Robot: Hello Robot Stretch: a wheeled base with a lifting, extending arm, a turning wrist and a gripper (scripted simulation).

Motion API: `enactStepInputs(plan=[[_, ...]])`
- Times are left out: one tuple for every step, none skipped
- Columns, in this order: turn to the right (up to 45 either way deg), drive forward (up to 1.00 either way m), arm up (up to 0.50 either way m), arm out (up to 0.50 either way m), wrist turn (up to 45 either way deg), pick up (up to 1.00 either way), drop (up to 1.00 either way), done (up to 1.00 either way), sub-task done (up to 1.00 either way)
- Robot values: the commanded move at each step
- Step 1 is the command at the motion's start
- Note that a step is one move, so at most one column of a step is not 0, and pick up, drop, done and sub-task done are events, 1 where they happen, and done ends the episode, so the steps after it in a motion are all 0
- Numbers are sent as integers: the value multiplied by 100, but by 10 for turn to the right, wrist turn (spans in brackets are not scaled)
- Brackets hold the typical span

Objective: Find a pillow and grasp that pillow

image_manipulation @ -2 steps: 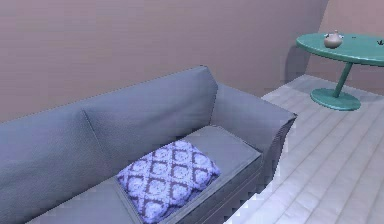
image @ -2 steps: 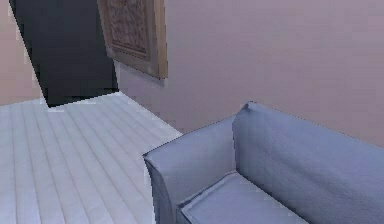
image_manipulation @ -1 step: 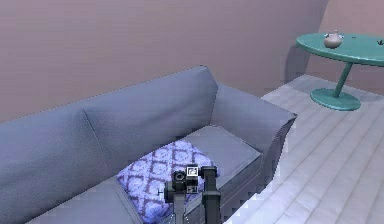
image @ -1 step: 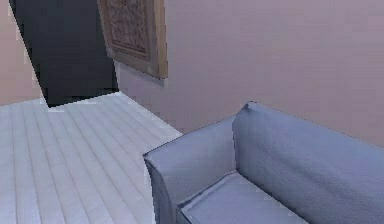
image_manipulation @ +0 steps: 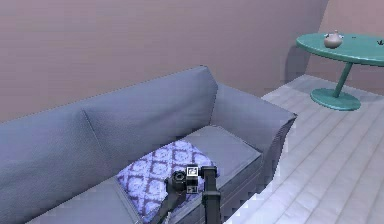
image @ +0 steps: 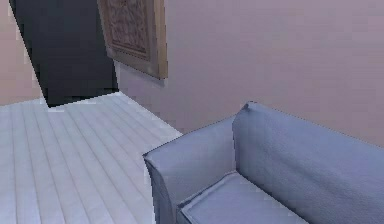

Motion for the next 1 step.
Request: enactStepInputs(plan=[[0, 0, 0, 0, 450, 0, 0, 0, 0]])
